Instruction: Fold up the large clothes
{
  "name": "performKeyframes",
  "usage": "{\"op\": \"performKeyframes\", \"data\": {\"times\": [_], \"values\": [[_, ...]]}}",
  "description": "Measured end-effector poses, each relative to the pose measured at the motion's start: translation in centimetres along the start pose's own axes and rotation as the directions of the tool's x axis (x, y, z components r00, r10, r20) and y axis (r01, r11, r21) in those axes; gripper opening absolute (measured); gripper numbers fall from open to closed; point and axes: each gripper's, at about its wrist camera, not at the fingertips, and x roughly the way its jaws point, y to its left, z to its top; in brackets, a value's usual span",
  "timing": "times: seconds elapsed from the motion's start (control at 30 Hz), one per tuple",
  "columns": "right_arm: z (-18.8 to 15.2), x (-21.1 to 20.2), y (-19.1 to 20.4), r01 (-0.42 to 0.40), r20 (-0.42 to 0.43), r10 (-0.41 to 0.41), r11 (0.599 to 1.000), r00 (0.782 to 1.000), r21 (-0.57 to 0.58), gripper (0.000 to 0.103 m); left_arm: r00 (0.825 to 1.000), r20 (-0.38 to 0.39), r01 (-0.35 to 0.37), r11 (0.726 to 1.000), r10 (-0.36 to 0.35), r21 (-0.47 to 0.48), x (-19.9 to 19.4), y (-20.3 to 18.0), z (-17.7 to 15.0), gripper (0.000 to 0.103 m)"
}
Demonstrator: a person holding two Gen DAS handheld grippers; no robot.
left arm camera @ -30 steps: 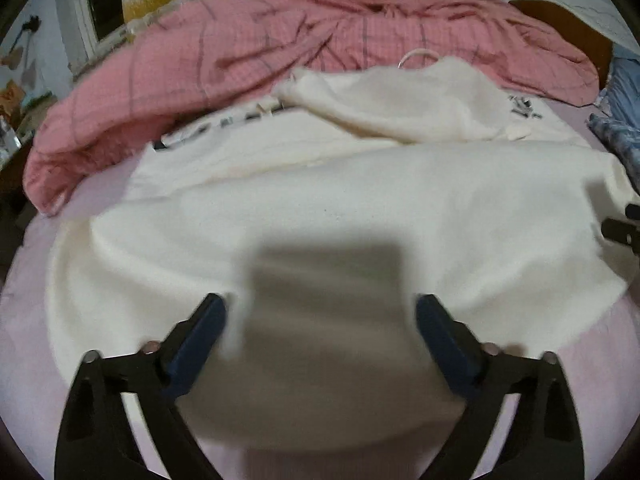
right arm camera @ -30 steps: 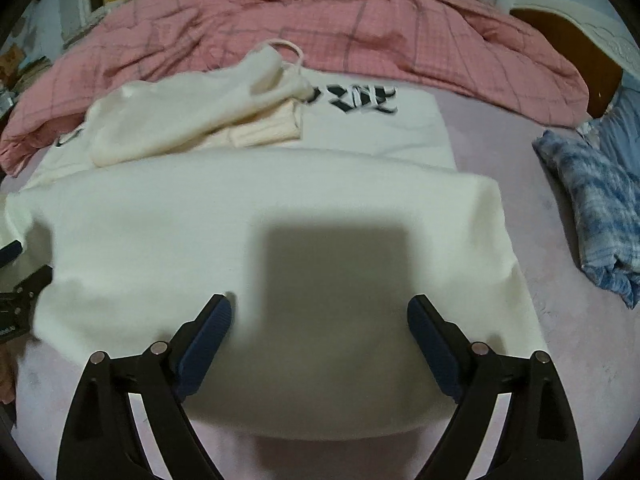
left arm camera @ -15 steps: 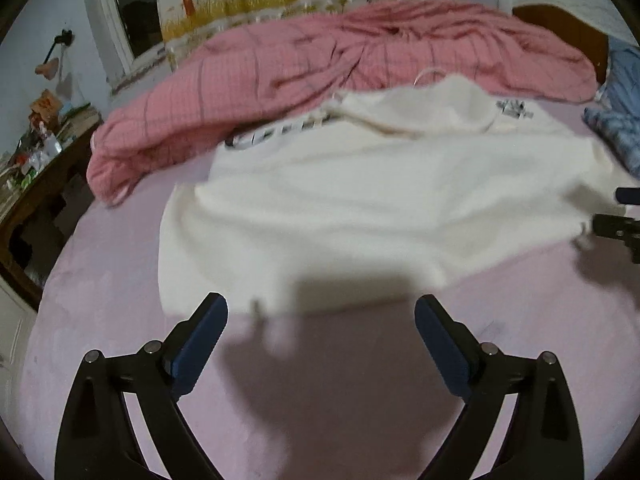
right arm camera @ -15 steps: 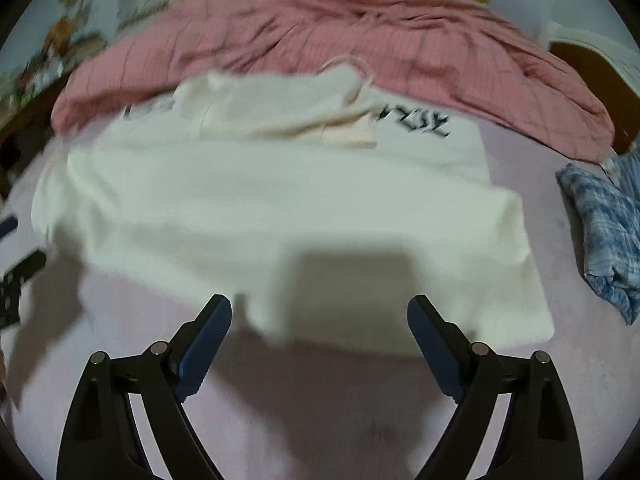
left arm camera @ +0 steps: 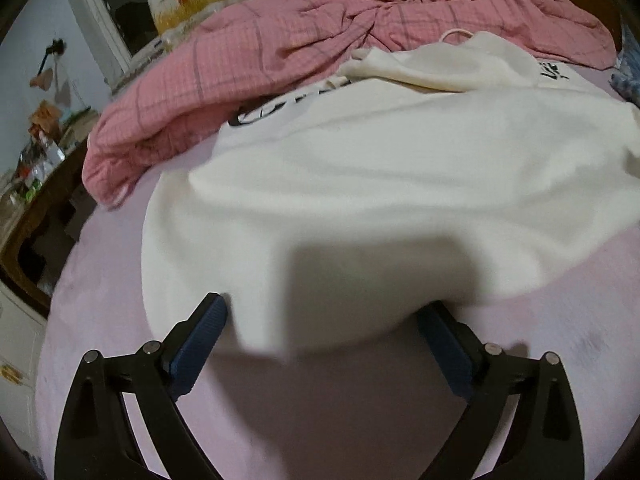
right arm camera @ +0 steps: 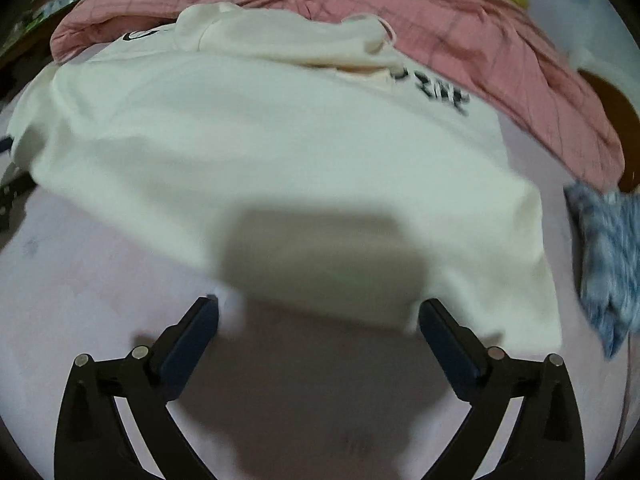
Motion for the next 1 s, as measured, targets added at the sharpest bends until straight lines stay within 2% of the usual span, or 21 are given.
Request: {"op": "performKeyframes", "data": {"times": [0.07, 0.13, 0.23, 0.27, 0.37, 0.4, 0.43, 0.47, 0.5, 0.57, 0.6, 0.7, 0.73, 0.8, 0.83, 0.87, 0.9, 0.93, 0.97, 1.0], "values": [[0.7, 0.5, -0.1, 0.039, 0.048, -0.038, 0.999, 0.998, -0.015, 0.102, 1.000, 0.007, -0.001, 1.000, 0.001, 0.013, 0.9, 0.1, 0.8, 0.103], [1.6, 1.2, -0.3, 0.079, 0.090, -0.078, 0.997, 0.993, -0.006, 0.099, 0.999, 0.006, 0.031, 0.999, -0.031, 0.008, 1.7, 0.7, 1.6, 0.103], [2.5, 1.4, -0.5, 0.163, 0.113, -0.163, 0.987, 0.980, 0.006, 0.068, 0.998, 0.034, 0.052, 0.999, -0.052, -0.007, 1.6, 1.4, 1.8, 0.103], [2.3, 1.0, -0.4, 0.184, 0.120, -0.184, 0.983, 0.976, 0.005, 0.065, 0.998, 0.047, 0.047, 0.999, -0.047, -0.002, 1.4, 1.3, 1.6, 0.103], [1.3, 0.1, 0.7, 0.268, 0.146, -0.256, 0.960, 0.956, -0.075, 0.062, 0.998, 0.062, 0.002, 0.998, -0.006, 0.065, 0.5, 0.5, 1.0, 0.103], [0.7, -0.2, 1.2, 0.308, 0.160, -0.289, 0.944, 0.944, -0.117, 0.062, 0.999, 0.040, 0.002, 0.996, -0.006, 0.095, 0.2, 0.1, 0.6, 0.101], [-0.1, -0.6, 1.8, 0.354, 0.183, -0.325, 0.921, 0.928, -0.162, 0.064, 0.999, 0.023, 0.032, 0.993, -0.035, 0.113, 0.0, 0.0, 0.3, 0.101], [-0.8, -1.2, 2.1, 0.353, 0.195, -0.318, 0.918, 0.928, -0.183, 0.065, 0.996, 0.012, 0.082, 0.989, -0.084, 0.126, -0.5, 0.0, -0.1, 0.101], [-1.0, -1.7, 2.1, 0.301, 0.182, -0.269, 0.936, 0.946, -0.182, 0.065, 0.992, -0.004, 0.123, 0.982, -0.124, 0.145, -0.9, -0.1, -0.4, 0.101], [-0.7, -2.1, 1.3, 0.186, 0.133, -0.166, 0.970, 0.977, -0.156, 0.065, 0.991, -0.018, 0.131, 0.971, -0.130, 0.201, -1.1, -0.5, -0.4, 0.102], [0.0, -1.7, 0.9, 0.169, 0.109, -0.155, 0.976, 0.982, -0.137, 0.065, 0.991, -0.029, 0.134, 0.966, -0.131, 0.222, -0.9, -0.7, -0.2, 0.103], [1.3, -0.6, 0.4, 0.179, 0.074, -0.171, 0.976, 0.983, -0.122, 0.067, 0.982, -0.079, 0.186, 0.962, -0.174, 0.198, 0.7, -0.5, 1.3, 0.103], [2.0, 0.1, 0.3, 0.174, 0.068, -0.166, 0.975, 0.984, -0.135, 0.067, 0.980, -0.079, 0.193, 0.964, -0.181, 0.184, 1.5, -0.3, 1.8, 0.103], [2.3, 0.8, 0.6, 0.217, 0.088, -0.206, 0.966, 0.975, -0.138, 0.067, 0.986, -0.050, 0.168, 0.970, -0.162, 0.178, 2.4, 0.0, 2.4, 0.103], [2.3, 0.9, 0.8, 0.236, 0.107, -0.222, 0.962, 0.969, -0.140, 0.061, 0.986, -0.030, 0.166, 0.970, -0.163, 0.175, 2.5, 0.3, 2.5, 0.103], [2.2, 0.9, 0.7, 0.237, 0.117, -0.222, 0.962, 0.968, -0.135, 0.050, 0.985, -0.015, 0.172, 0.969, -0.172, 0.178, 2.4, 0.5, 2.3, 0.103], [1.9, 0.8, 0.5, 0.227, 0.120, -0.214, 0.967, 0.970, -0.115, 0.044, 0.986, 0.005, 0.161, 0.969, -0.165, 0.186, 2.2, 0.6, 1.9, 0.099], [1.7, 0.8, 0.0, 0.216, 0.123, -0.204, 0.972, 0.971, -0.096, 0.031, 0.987, 0.027, 0.153, 0.969, -0.161, 0.193, 1.8, 0.7, 1.4, 0.075], [1.3, 0.4, -0.5, 0.205, 0.136, -0.195, 0.977, 0.971, -0.063, 0.019, 0.983, 0.050, 0.162, 0.967, -0.175, 0.198, 1.2, 0.9, 0.9, 0.055], [1.0, -0.2, -1.1, 0.201, 0.152, -0.194, 0.979, 0.969, -0.031, 0.017, 0.985, 0.072, 0.140, 0.970, -0.157, 0.199, 0.4, 1.0, 0.3, 0.021]]}}
